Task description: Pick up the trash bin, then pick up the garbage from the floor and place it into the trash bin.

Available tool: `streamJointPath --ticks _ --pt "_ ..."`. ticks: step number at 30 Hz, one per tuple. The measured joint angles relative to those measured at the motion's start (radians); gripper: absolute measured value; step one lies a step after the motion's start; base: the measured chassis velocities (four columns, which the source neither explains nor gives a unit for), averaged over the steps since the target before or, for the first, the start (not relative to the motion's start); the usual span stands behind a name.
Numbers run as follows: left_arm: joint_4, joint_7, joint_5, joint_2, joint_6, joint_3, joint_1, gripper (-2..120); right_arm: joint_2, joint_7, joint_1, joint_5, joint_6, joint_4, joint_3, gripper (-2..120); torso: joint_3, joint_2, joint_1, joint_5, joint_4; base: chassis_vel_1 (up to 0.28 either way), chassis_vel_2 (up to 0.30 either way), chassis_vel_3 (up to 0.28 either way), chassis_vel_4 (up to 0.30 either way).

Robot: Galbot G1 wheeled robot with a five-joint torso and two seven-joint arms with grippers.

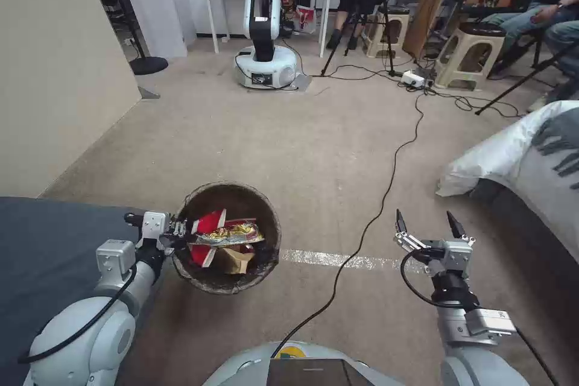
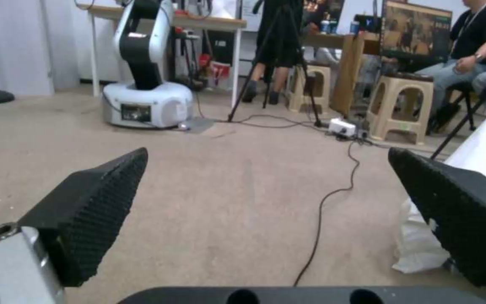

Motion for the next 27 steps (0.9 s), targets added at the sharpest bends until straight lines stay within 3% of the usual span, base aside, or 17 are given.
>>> streamJointPath --ticks 9,27 --pt "0.001 -0.052 -0.077 0.007 0.001 0.014 -0.007 3 -0.042 0.024 0.048 0.004 -0.064 -0.005 -0.065 100 0.0 0.0 0.0 0.0001 0.0003 0.0 0.0 0.0 0.0" --pt "0.077 -0.145 -0.185 0.002 0.004 0.049 -0.025 3 -0.074 0.059 0.089 0.018 -0.143 -0.003 -0.129 100 0.0 0.0 0.0 0.0001 0.0003 0.0 0.0 0.0 0.0"
